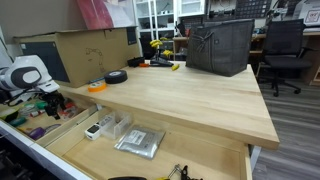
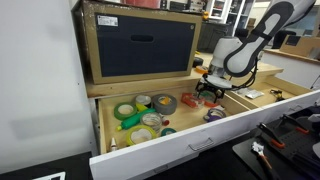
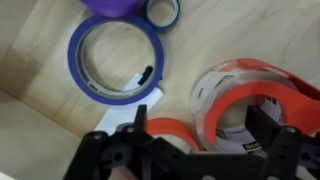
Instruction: Take the white tape and blue tape out of the drawer
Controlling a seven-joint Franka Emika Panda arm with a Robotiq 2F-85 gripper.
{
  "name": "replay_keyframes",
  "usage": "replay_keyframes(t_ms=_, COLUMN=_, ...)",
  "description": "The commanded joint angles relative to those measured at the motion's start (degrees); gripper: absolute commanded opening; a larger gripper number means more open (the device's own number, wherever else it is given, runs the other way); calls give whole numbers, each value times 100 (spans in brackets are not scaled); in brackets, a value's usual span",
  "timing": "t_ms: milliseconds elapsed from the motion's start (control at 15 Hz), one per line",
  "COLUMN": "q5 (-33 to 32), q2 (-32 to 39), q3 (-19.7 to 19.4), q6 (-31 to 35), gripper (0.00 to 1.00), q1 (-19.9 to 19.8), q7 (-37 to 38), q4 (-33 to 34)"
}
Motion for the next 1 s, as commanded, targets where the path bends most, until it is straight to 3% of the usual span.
replay_keyframes(t_ms=0, q5=197, q2=338, q3=-118, q6=126, gripper=100, q1=224, q7=-3, q4=343)
replay_keyframes(t_ms=267, q5=263, q2=553, q3=-257, q6=157, gripper=100, q1=288, q7=-38, q4=477)
replay_keyframes(t_ms=333, q5=258, q2=612, q3=-299, q6=136, gripper=75, q1=296, q7=-56, q4=512)
replay_keyframes(t_ms=467, q5=212, q2=718, q3=-430, q6=167, gripper=68, q1=396, q7=-16, q4=544)
replay_keyframes(t_ms=933, q5=188, q2=829, q3=-610, q6=224, gripper=14, q1=764, q7=15, q4=576)
